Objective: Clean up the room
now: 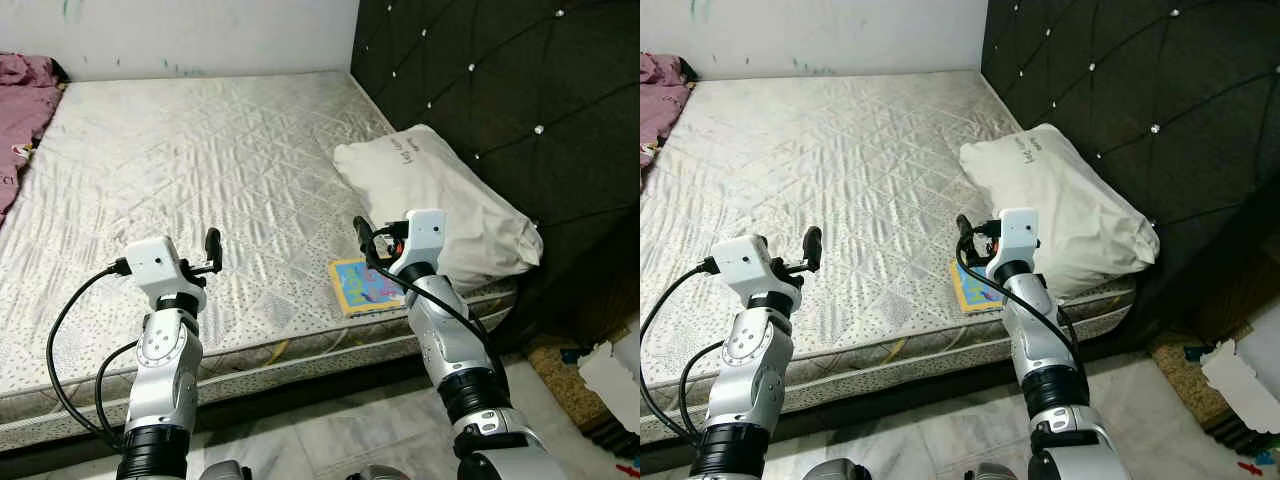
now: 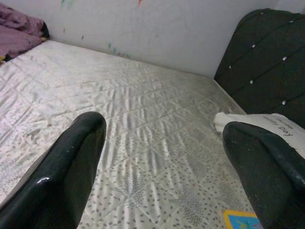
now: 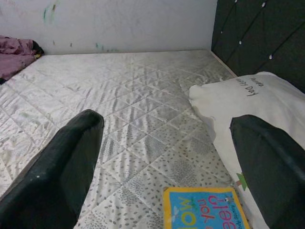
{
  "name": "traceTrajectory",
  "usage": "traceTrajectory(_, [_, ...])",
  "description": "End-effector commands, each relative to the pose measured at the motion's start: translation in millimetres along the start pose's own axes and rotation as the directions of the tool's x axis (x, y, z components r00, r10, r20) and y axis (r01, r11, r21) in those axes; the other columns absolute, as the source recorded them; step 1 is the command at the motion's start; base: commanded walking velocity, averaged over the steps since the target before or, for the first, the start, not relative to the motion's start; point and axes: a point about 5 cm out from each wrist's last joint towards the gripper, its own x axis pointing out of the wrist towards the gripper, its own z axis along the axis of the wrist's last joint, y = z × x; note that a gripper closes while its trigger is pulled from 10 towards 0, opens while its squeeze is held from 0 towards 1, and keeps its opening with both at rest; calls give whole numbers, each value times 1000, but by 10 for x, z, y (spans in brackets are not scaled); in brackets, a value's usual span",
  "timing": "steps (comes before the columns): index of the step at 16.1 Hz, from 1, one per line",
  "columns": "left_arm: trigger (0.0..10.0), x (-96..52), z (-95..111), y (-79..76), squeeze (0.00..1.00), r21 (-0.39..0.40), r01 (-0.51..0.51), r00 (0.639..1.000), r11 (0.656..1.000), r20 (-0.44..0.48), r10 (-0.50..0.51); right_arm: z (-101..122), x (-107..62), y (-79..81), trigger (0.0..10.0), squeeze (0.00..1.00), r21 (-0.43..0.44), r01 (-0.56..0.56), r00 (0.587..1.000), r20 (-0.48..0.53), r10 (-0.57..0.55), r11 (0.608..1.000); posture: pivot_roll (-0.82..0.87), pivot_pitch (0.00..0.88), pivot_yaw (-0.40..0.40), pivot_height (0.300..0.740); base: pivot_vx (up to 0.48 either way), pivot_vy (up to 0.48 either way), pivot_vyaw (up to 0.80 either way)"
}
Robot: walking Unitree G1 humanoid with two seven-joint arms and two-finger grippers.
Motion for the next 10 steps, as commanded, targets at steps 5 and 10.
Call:
traceTrajectory(5, [10000, 5, 28, -30, 0, 0, 25, 1000, 1000, 14, -25, 10, 6, -6, 10000, 0, -4, -3, 1000, 2, 3, 1000, -55, 0, -46, 740, 307, 0, 0])
traceTrajectory(10, [10000, -1, 25, -30, 0, 0, 23, 1000, 1000, 11, -23, 13, 6, -2, 10000, 0, -3, -1, 1000, 4, 1, 1000, -56, 0, -45, 740, 320, 0, 0])
